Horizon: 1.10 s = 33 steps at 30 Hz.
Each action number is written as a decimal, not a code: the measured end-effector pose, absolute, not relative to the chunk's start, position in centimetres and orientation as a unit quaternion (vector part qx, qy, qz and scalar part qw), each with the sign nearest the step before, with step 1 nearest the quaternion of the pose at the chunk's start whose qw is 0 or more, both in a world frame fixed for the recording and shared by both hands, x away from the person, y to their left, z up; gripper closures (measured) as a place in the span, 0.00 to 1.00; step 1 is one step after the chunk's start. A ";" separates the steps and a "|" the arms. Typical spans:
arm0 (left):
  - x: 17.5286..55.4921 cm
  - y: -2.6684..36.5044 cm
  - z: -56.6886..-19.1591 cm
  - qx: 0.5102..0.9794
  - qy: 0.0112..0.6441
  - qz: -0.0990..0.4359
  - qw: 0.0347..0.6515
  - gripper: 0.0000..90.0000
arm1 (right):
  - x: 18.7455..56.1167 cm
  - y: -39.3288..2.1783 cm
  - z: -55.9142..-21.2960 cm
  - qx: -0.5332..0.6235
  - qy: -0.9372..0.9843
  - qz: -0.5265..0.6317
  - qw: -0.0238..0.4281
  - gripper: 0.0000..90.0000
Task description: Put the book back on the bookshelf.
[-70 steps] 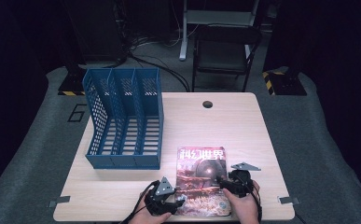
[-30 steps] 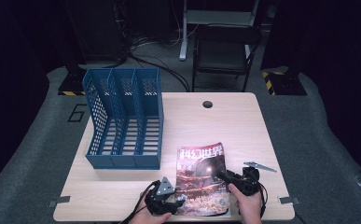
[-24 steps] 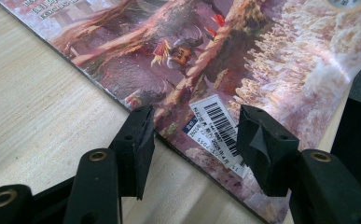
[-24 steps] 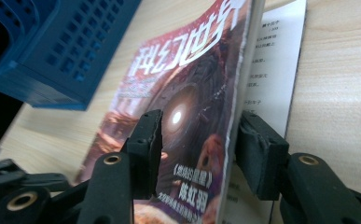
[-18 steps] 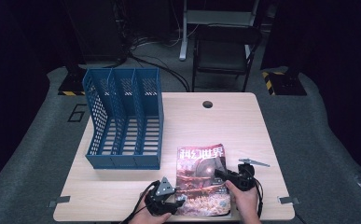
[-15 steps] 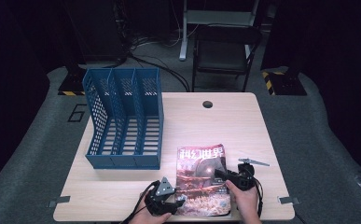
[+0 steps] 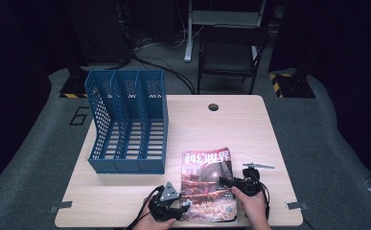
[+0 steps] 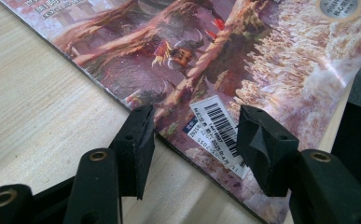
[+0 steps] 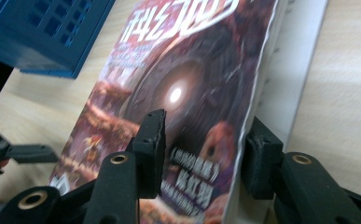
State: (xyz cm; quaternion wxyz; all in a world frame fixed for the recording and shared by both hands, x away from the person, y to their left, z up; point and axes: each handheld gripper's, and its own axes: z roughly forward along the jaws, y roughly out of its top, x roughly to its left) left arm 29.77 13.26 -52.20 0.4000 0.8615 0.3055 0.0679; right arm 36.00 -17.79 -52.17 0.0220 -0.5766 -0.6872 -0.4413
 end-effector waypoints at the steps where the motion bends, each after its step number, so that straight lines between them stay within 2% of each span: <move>1: 29.8 13.3 -52.2 0.861 0.306 0.068 0.400 0.52 | 35.9 -17.7 -52.1 -0.577 -0.689 -0.438 0.025 0.64; 11: 29.6 13.3 -52.4 0.855 0.311 0.072 0.407 0.52 | 36.0 -17.6 -52.1 -0.565 -0.703 -0.429 0.045 0.71; 23: 29.6 13.3 -52.5 0.853 0.311 0.072 0.413 0.52 | 36.0 -17.4 -52.0 -0.565 -0.707 -0.422 0.048 0.71; 28: 29.6 13.3 -52.5 0.854 0.307 0.066 0.415 0.48 | 36.1 -17.6 -52.1 -0.557 -0.714 -0.423 0.038 0.75; 33: 29.6 13.3 -52.5 0.856 0.300 0.068 0.415 0.45 | 36.1 -17.8 -52.1 -0.561 -0.709 -0.425 0.053 0.82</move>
